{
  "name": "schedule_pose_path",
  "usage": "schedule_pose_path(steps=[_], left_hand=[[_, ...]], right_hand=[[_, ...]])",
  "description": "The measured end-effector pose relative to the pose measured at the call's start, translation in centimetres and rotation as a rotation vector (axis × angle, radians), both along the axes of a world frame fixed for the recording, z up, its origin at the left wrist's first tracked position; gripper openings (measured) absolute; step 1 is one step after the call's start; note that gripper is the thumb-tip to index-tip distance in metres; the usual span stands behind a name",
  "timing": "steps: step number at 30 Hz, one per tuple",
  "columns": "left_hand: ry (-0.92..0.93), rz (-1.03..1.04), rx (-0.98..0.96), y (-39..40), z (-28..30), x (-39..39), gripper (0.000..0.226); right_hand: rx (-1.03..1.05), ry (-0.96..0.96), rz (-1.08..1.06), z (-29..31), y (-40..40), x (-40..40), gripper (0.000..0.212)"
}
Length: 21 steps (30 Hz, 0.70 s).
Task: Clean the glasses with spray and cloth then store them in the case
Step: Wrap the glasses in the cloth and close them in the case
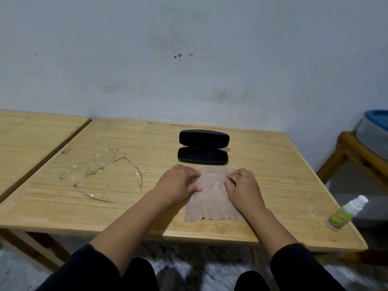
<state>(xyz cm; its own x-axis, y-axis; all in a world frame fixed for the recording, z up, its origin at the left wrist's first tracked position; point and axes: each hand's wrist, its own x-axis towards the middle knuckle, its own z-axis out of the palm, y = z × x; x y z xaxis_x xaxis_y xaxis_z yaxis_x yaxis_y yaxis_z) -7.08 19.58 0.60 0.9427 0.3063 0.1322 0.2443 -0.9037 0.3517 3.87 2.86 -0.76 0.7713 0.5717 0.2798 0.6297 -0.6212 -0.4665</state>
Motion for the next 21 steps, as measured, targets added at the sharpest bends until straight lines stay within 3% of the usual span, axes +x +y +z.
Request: schedule_pose_path(steps=[3,6,9,13,18,21], left_hand=[[-0.027,0.024,-0.043,0.4,-0.1,-0.2,0.052],[0.027,0.013,-0.022,0.9,0.0,-0.3,0.061],[0.089,0.008,0.002,1.0,0.4,-0.3,0.061],[0.026,0.027,-0.03,0.8,1.0,-1.3,0.062],[0.064,-0.077,0.041,-0.4,0.8,-3.7,0.072],[0.054,-0.074,0.033,-0.5,0.5,-4.9,0.064]], right_hand=[[-0.022,-0.012,-0.058,0.4,-0.2,0.3,0.023],[-0.029,0.001,-0.023,0.6,-0.3,0.1,0.035],[-0.074,0.029,0.036,0.7,-0.3,0.1,0.039],[0.003,0.02,0.053,1.4,-1.3,-0.6,0.04],[0.008,-0.036,0.11,1.2,-4.5,-2.6,0.041],[-0.016,-0.042,0.124,0.9,-6.0,-3.3,0.029]])
